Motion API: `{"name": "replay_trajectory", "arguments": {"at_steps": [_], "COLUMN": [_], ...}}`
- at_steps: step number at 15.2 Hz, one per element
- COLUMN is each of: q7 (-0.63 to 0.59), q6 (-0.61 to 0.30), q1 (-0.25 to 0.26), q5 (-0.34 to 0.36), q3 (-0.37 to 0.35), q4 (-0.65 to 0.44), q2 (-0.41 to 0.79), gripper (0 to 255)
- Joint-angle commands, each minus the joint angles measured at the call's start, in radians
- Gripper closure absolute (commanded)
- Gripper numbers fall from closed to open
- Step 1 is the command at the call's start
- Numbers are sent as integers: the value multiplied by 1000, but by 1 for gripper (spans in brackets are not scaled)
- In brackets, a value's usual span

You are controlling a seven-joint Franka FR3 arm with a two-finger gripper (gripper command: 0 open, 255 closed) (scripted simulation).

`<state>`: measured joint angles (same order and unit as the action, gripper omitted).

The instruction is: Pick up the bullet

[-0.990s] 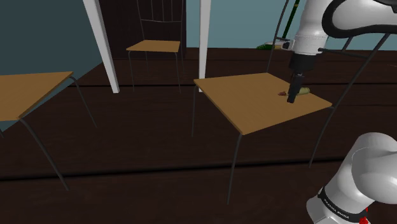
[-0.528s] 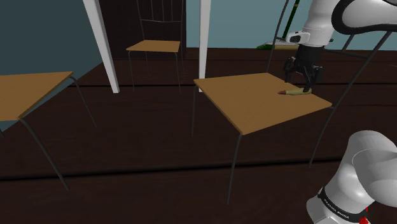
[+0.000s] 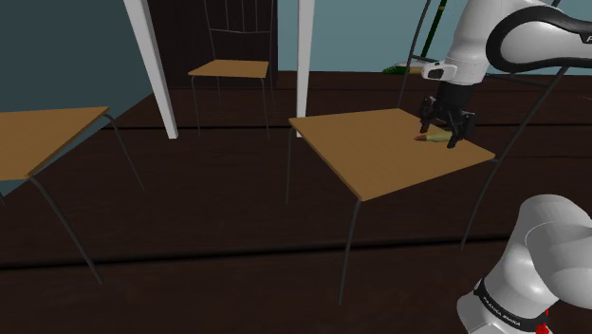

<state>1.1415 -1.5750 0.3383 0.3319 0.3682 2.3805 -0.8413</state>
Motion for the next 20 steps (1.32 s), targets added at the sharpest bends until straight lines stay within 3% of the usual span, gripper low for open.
{"name": "replay_trajectory", "arguments": {"at_steps": [1, 10, 20], "q7": [1, 1, 17], "q6": [-3, -3, 113], "q1": [-1, -1, 12], "q5": [2, 1, -25], "q3": [1, 1, -24], "q4": [6, 4, -154], "q2": [-3, -2, 40], "gripper": [255, 255, 255]}}
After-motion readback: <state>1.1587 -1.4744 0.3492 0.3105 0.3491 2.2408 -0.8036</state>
